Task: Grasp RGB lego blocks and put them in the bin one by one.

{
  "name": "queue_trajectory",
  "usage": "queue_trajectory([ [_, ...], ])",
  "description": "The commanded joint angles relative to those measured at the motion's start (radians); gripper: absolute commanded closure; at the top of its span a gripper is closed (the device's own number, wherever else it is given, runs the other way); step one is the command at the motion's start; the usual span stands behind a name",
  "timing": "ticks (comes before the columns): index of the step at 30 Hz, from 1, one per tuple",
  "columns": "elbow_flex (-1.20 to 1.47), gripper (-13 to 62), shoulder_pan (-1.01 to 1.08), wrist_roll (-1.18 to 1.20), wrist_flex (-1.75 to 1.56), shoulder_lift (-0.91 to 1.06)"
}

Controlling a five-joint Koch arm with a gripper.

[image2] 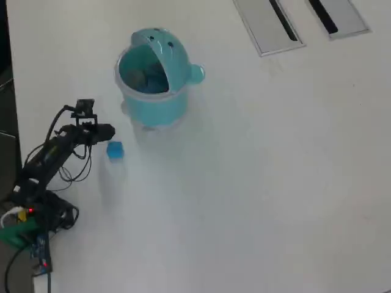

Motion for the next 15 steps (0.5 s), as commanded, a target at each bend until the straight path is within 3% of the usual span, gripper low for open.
queue_trajectory([
  [1,-0.032,17.1,-0.011,-0.012,-0.049,-0.011],
  [15,0.008,17.2,0.000,-0.014,-0.129,-0.098],
])
